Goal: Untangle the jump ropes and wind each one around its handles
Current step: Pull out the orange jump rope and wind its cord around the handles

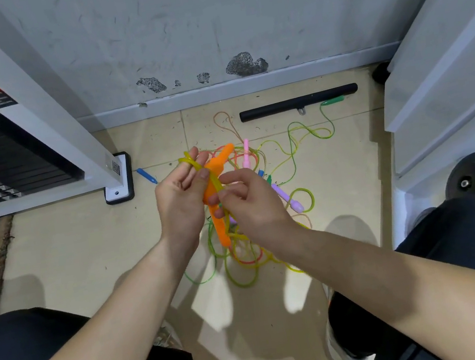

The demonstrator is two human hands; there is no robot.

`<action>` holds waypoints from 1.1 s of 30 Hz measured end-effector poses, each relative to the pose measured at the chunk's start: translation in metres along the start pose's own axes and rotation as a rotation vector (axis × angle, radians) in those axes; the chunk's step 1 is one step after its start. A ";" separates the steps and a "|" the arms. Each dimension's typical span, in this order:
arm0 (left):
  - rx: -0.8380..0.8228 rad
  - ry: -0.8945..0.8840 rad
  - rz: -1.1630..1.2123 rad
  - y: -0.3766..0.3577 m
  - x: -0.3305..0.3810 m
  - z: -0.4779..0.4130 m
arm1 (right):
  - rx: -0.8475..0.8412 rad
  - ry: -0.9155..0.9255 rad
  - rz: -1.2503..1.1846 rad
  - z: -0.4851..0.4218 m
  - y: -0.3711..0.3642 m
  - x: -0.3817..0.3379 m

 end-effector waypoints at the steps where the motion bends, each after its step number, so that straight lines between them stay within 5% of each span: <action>1: 0.030 -0.014 0.004 -0.001 -0.001 0.001 | 0.008 -0.003 0.002 0.002 -0.001 0.000; 5: 0.187 -0.005 0.068 -0.002 0.001 0.001 | -0.057 0.015 -0.046 0.009 -0.010 0.002; 10: 0.374 0.087 0.181 0.004 0.009 -0.013 | -0.249 0.166 0.355 0.030 -0.027 0.009; 13: 0.435 0.204 0.256 0.007 0.012 -0.020 | -0.214 0.266 0.417 0.031 -0.026 0.010; 21: 0.275 0.449 0.370 0.007 0.024 -0.024 | -0.032 0.488 0.693 0.004 -0.011 0.029; 27: 0.336 0.448 0.323 0.019 0.026 -0.027 | 0.062 0.393 0.641 -0.005 0.010 0.019; 33: 0.200 0.484 0.336 0.031 0.036 -0.027 | -0.154 0.212 0.443 -0.026 0.048 0.012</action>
Point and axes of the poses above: each hand's wrist, its own z-axis away from the middle knuckle, its own y-axis out of the back of the hand, x = y × z, the point moved 3 cm from there along -z, towards the middle knuckle, and after that the axes turned 10 degrees about z, right-handed, at the moved point
